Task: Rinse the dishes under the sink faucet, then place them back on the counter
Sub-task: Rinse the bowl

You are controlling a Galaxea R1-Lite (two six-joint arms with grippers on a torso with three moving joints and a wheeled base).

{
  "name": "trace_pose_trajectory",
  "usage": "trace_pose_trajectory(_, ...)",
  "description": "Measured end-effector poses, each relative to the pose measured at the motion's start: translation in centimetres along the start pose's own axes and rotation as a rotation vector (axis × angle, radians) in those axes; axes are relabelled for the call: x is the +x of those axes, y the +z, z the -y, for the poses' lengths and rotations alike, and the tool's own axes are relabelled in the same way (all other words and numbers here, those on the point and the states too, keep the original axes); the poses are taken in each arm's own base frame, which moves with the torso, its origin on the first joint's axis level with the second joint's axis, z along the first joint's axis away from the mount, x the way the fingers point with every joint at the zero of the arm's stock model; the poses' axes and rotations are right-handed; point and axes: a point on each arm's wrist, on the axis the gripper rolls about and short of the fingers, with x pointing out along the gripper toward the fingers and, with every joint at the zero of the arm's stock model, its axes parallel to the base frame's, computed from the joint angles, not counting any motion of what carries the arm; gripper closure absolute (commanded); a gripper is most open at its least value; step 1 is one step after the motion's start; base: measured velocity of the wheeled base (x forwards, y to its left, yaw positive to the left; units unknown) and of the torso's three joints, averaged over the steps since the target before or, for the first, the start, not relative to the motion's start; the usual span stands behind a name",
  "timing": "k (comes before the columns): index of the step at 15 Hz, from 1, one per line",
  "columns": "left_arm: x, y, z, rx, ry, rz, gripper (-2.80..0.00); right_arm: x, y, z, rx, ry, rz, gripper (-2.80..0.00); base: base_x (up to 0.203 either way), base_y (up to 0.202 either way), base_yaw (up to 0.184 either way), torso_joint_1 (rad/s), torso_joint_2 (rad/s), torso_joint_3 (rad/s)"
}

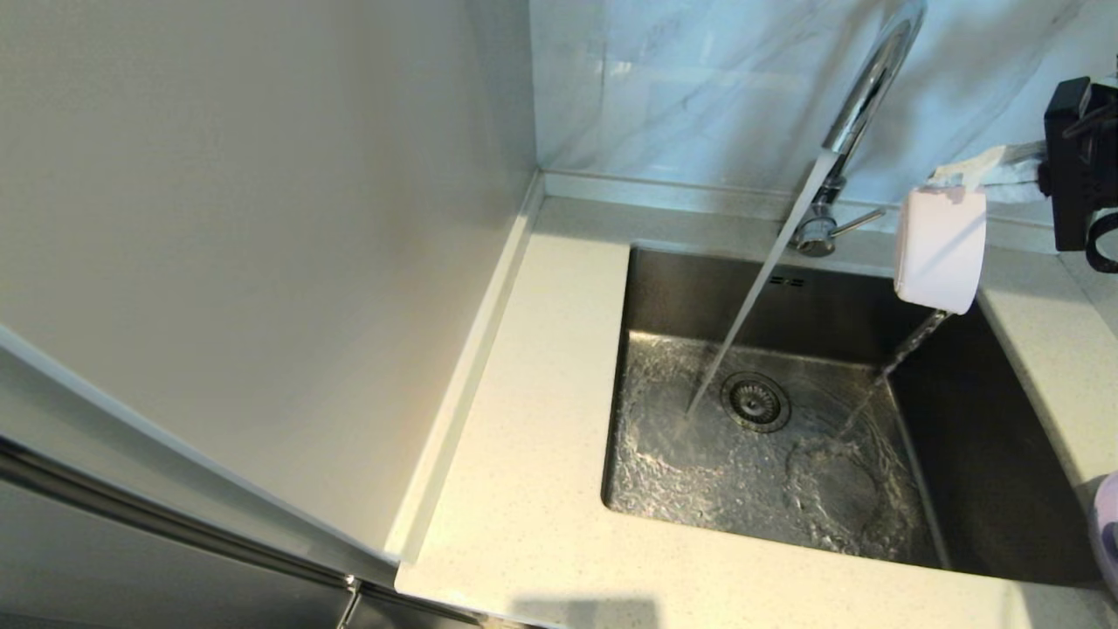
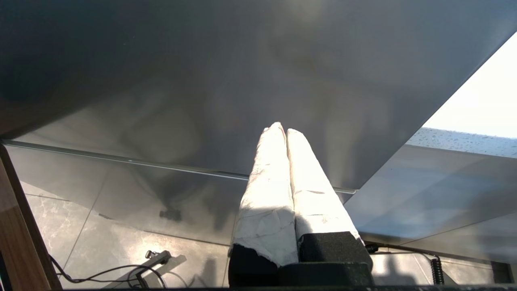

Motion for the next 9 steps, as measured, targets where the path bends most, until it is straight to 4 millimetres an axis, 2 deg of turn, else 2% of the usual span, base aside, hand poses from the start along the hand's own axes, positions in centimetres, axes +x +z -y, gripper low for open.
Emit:
trace_pose_trajectory(4,0.0,0.0,0.0,0.000,0.000,0.000,0.00,-0.2,2.1,1.2,0.131,0.101,-0.048,0.00,0.000,0.000,0.000,0.000,0.00,0.000)
trace_pose_trajectory(9,0.0,0.0,0.0,0.000,0.001,0.000,0.00,0.0,3.6,3.8,0.290,0.129,-0.130,0.00,0.000,0.000,0.000,0.000,0.00,0.000)
